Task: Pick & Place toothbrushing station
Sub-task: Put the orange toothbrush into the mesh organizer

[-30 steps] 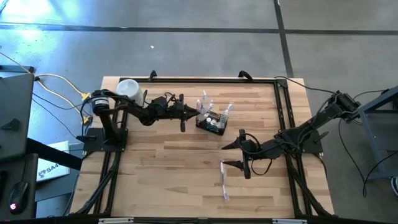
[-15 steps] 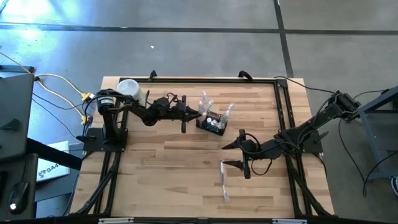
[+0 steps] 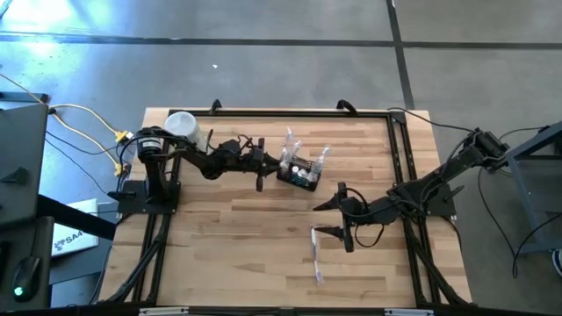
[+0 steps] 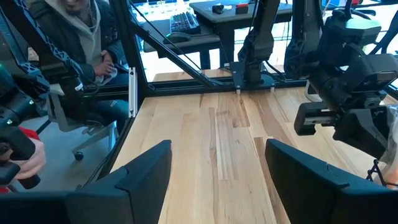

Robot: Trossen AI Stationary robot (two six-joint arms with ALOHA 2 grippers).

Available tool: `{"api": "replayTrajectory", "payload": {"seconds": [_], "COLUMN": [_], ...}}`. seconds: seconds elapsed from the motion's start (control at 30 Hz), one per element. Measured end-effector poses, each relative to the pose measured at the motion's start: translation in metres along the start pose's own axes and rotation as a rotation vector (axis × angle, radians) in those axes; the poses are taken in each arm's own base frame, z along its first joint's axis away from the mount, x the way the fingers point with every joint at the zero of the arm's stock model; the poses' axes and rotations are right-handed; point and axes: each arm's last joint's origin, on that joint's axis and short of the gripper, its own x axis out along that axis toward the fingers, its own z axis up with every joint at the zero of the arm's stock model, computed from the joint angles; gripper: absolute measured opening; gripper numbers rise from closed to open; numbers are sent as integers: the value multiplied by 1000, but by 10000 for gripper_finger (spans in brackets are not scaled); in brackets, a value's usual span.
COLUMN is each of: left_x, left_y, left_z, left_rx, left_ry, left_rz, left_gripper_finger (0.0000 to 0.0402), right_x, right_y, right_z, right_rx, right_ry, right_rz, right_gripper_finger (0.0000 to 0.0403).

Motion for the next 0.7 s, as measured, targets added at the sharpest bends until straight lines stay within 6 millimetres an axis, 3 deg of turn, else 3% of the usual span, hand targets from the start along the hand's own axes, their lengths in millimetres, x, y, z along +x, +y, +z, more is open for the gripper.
{"api": "replayTrajectory", "payload": {"seconds": [0.7], "left_x": [0], "left_y": [2], "left_z": [-4], "left_rx": [22], "left_ry": [39], "left_rz": [59], "left_gripper_finger": [48], "right_x": [0], "right_y": [0], "right_z": [0], "right_rx": [0], "right_ry": [0], "right_rz": [0], "right_gripper_finger": [252]}}
